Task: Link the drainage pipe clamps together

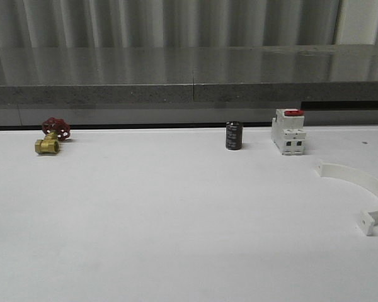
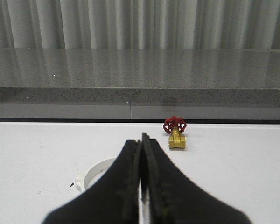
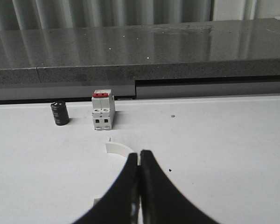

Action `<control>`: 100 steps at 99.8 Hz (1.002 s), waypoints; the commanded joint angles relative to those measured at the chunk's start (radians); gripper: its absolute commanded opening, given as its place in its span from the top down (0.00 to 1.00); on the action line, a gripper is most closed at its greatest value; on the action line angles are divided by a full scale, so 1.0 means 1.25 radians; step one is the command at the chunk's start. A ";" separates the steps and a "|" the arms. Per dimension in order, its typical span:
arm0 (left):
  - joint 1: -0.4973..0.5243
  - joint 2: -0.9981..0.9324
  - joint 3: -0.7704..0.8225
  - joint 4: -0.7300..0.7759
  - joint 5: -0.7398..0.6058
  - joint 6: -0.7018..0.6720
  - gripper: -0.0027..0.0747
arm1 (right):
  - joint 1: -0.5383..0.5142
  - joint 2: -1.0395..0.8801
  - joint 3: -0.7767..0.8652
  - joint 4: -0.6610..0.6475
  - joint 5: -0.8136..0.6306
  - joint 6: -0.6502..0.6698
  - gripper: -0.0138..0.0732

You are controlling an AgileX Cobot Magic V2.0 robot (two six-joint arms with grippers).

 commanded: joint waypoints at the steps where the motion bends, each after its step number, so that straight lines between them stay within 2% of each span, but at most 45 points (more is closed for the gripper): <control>1: -0.003 -0.019 -0.003 -0.037 -0.074 -0.006 0.99 | -0.005 -0.015 -0.013 -0.007 -0.067 -0.005 0.92; 12: -0.003 0.006 -0.085 -0.068 -0.022 -0.006 0.99 | -0.005 -0.015 -0.013 -0.007 -0.067 -0.005 0.92; 27: -0.003 0.104 -0.265 -0.068 0.175 -0.006 0.99 | -0.005 -0.015 -0.013 -0.007 -0.067 -0.005 0.92; 46: -0.003 0.278 -0.510 -0.068 0.381 -0.006 0.99 | -0.005 -0.015 -0.013 -0.007 -0.067 -0.005 0.92; 57: -0.003 0.372 -0.605 -0.068 0.480 -0.006 0.99 | -0.005 -0.015 -0.013 -0.007 -0.067 -0.005 0.92; 67: -0.003 0.432 -0.642 -0.068 0.490 -0.006 0.99 | -0.005 -0.015 -0.013 -0.007 -0.067 -0.005 0.92; 100: -0.003 0.537 -0.636 -0.068 0.489 -0.006 0.99 | -0.005 -0.015 -0.013 -0.007 -0.067 -0.005 0.92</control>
